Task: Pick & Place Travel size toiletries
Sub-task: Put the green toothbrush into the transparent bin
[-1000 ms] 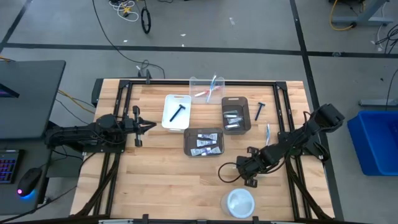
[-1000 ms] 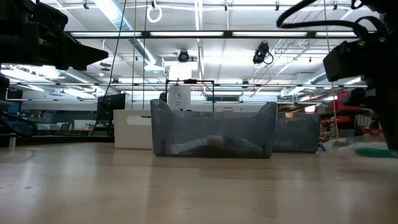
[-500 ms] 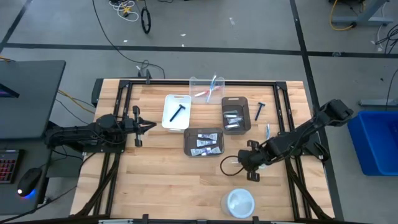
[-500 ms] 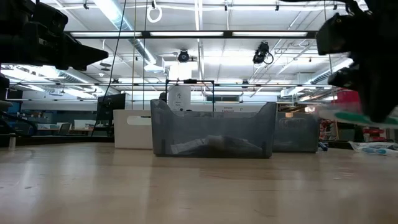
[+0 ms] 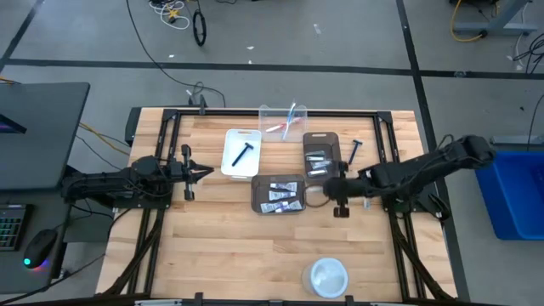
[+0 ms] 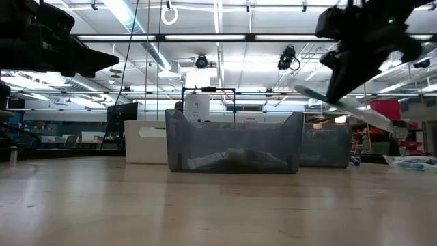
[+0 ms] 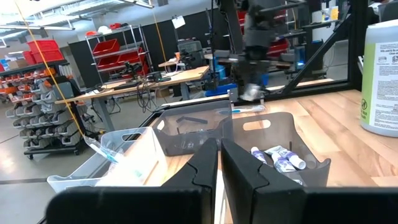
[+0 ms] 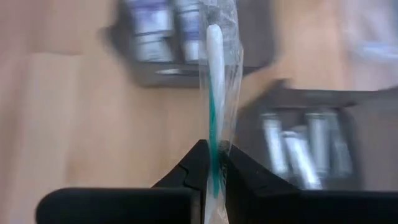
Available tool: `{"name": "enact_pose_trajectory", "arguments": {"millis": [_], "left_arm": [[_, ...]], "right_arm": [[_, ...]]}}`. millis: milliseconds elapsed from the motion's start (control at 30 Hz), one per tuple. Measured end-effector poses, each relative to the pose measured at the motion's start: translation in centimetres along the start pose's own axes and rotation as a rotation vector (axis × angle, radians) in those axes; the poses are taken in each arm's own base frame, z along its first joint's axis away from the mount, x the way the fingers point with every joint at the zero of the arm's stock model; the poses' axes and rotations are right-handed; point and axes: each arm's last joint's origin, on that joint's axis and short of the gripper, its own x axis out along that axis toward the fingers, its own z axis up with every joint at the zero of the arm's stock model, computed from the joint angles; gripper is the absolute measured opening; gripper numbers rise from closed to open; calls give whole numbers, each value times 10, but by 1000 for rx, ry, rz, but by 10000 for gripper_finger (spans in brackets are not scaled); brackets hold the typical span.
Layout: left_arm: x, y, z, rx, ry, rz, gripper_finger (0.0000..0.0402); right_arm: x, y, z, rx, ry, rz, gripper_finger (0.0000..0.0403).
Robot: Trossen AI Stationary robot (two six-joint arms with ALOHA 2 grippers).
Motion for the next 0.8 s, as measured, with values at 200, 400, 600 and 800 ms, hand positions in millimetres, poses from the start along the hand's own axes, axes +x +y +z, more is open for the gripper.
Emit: {"name": "enact_pose_trajectory", "arguments": {"millis": [200, 400, 600, 800], "left_arm": [[0, 0, 0, 0, 0, 0, 27], [0, 0, 0, 0, 0, 0, 27], [0, 0, 0, 0, 0, 0, 27], [0, 0, 0, 0, 0, 0, 27]], "right_arm": [[2, -26, 1, 13, 7, -72, 34], [-1, -42, 0, 38, -6, -123, 34], [-18, -53, 6, 31, -17, -138, 34], [-46, -82, 31, 65, -98, -203, 34]]}}
